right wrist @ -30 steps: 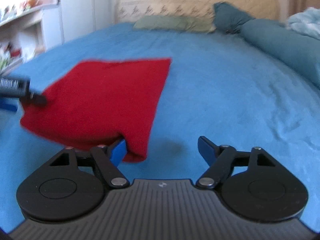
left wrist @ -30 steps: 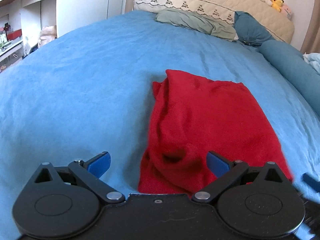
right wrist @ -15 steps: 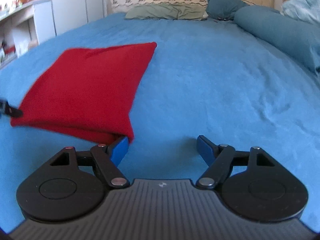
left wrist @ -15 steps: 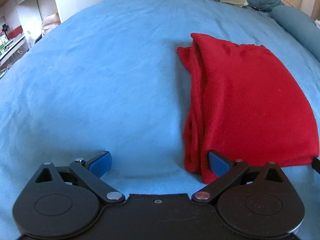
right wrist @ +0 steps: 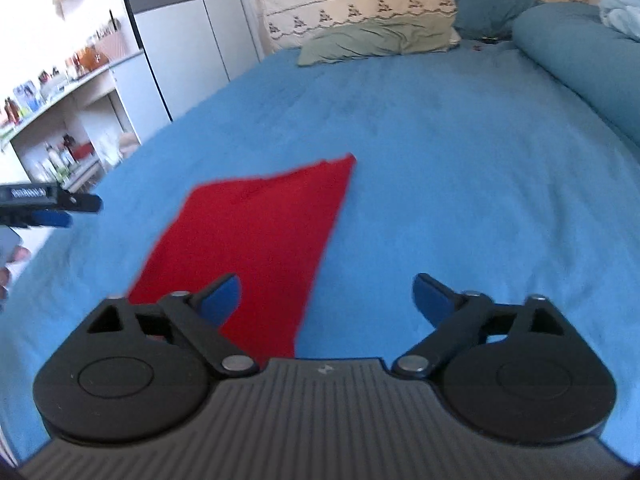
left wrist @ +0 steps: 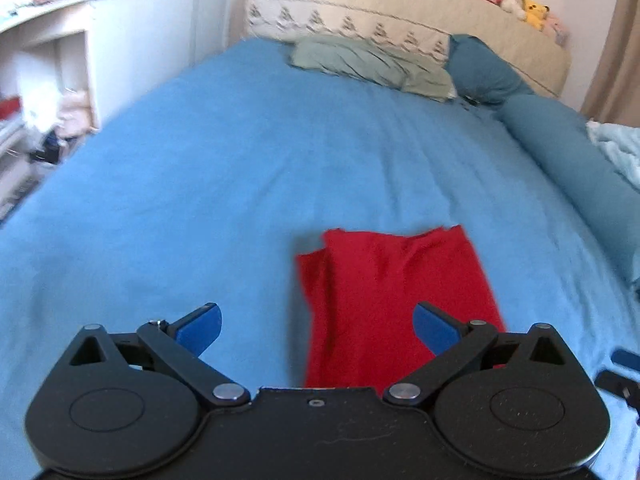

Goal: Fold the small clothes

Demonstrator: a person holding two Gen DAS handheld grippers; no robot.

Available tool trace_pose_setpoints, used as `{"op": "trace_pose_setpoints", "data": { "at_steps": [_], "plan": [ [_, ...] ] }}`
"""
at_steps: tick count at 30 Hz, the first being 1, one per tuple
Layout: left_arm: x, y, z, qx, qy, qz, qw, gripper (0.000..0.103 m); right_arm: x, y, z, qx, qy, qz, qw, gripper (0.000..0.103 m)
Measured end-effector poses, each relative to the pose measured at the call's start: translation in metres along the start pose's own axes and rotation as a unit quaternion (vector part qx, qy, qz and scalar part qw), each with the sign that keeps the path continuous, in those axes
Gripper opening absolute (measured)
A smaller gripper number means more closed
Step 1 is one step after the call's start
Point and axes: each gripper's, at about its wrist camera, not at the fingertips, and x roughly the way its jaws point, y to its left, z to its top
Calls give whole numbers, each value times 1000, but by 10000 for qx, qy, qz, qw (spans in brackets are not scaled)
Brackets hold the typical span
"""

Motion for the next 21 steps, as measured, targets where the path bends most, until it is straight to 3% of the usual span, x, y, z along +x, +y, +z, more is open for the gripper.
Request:
{"op": "trace_pose_setpoints", "data": {
  "at_steps": [2,5,8,12,15,18,19,21],
  "plan": [
    [26,3,6,-132,360,-242,9990,103,21,-2,24,194,64,-57,9998,103],
    [65,5,-1,-133,803,-170,9965,101,61,-10,41,712,507,286,9958,103],
    [87,8,-11,-213,795,-283,9962,100,95,-13,38,904,815,499,9913,103],
    [106,9,-17,-232,860,-523,9946,92,128,-13,19,1019,963,705,9876,103],
    [116,10,-21,-132,851,-621,9943,93,145,-14,7,1218,1012,869,9835,103],
    [118,16,-23,-181,759,-795,9938,90,157,-15,0,1318,1023,1018,9807,92],
    [118,17,-23,-200,745,-839,9935,87,157,-13,-2,1262,961,1056,9817,78],
    [114,18,-24,-221,764,-1084,9909,54,159,-7,-1,1170,964,1113,9822,63]
  ]
}}
